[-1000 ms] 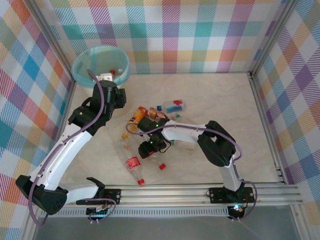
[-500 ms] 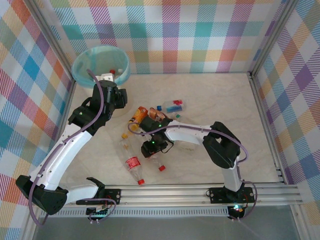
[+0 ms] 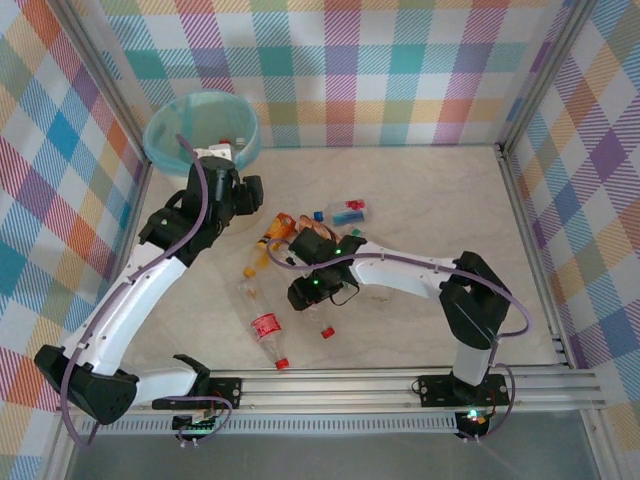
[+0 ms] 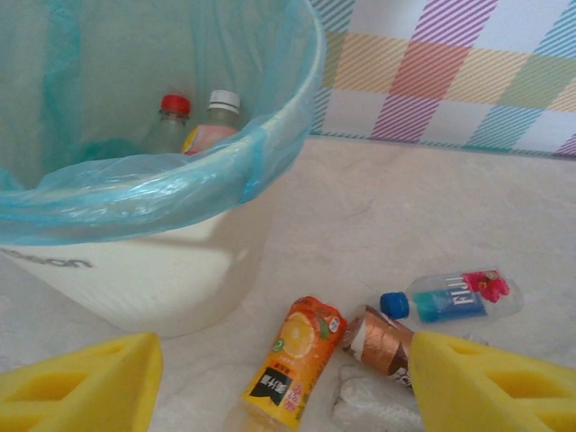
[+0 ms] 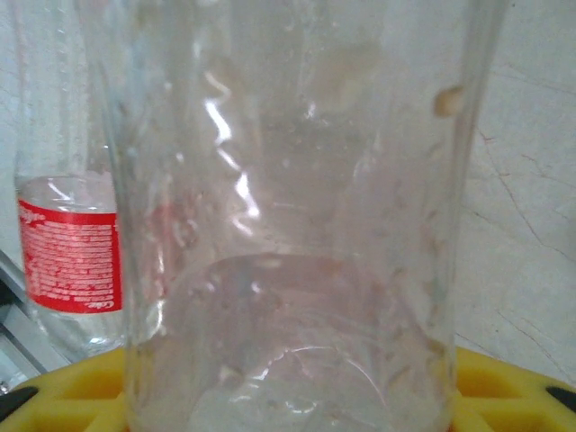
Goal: Put the plastic bottles in the bin
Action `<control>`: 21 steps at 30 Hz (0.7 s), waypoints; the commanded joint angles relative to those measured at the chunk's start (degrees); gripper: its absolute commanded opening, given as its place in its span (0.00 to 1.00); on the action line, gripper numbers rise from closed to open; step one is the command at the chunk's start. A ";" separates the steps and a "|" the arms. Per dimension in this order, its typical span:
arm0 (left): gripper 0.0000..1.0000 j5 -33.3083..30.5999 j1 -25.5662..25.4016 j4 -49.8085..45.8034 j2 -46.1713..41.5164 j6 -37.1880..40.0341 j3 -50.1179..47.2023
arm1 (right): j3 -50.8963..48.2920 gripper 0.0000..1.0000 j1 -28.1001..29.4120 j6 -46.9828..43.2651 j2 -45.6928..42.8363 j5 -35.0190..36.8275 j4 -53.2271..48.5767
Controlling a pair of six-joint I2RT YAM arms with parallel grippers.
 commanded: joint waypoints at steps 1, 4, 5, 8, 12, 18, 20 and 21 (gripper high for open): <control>0.73 2.59 0.38 -0.99 1.01 -1.41 2.66 | -1.14 0.54 -0.26 -0.61 -3.38 0.64 1.46; 0.73 3.19 0.44 -1.08 1.89 -1.77 3.41 | -2.04 0.53 -0.37 -0.91 -4.74 0.60 2.40; 0.73 3.21 0.44 -1.08 2.14 -1.77 3.54 | -2.35 0.53 -0.43 -1.01 -5.10 0.64 2.65; 0.73 3.35 0.44 -1.06 2.96 -1.88 4.73 | -2.99 0.52 -0.67 -1.12 -6.23 0.64 3.18; 0.73 5.85 0.78 -0.93 4.55 -3.17 6.24 | -3.71 0.52 -1.33 -1.58 -7.88 0.64 4.09; 0.81 18.69 1.93 -0.74 8.33 -8.73 7.18 | -7.60 0.51 -2.80 -1.81 -14.46 1.77 9.44; 0.82 24.41 2.51 -0.14 9.93 -10.68 7.27 | -8.92 0.51 -3.40 -1.87 -16.84 2.56 11.50; 0.82 27.23 2.87 0.20 10.68 -11.76 7.25 | -9.38 0.51 -3.74 -1.90 -17.98 3.27 12.33</control>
